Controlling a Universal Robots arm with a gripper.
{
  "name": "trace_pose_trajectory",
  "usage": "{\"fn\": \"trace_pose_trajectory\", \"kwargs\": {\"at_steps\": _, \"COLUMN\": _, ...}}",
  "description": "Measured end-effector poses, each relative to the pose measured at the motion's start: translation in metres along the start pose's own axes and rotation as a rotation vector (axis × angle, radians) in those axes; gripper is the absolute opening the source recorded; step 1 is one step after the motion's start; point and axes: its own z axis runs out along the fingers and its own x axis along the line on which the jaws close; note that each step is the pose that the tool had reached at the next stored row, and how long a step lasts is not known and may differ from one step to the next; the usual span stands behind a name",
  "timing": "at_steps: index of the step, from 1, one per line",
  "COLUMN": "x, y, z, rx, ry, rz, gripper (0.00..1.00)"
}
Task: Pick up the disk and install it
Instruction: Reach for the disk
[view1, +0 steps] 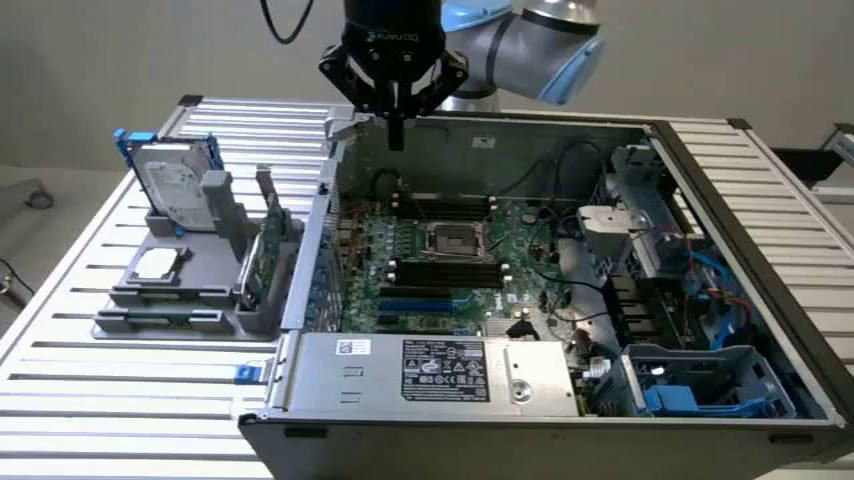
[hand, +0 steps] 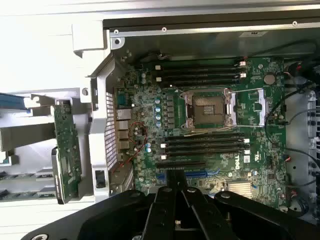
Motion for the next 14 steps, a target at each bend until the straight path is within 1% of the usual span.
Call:
{"fn": "trace_pose_trajectory", "kwargs": {"at_steps": 10, "x": 0.001, "y": 0.0001, "z": 0.0000, "rx": 0.0001, "ry": 0.0002, "rz": 0.000, "gripper": 0.11}}
{"fn": "trace_pose_trajectory", "kwargs": {"at_steps": 14, "x": 0.019, "y": 0.0044, "z": -0.0001, "rx": 0.0000, "ry": 0.0004, "rz": 0.000, "gripper": 0.11}}
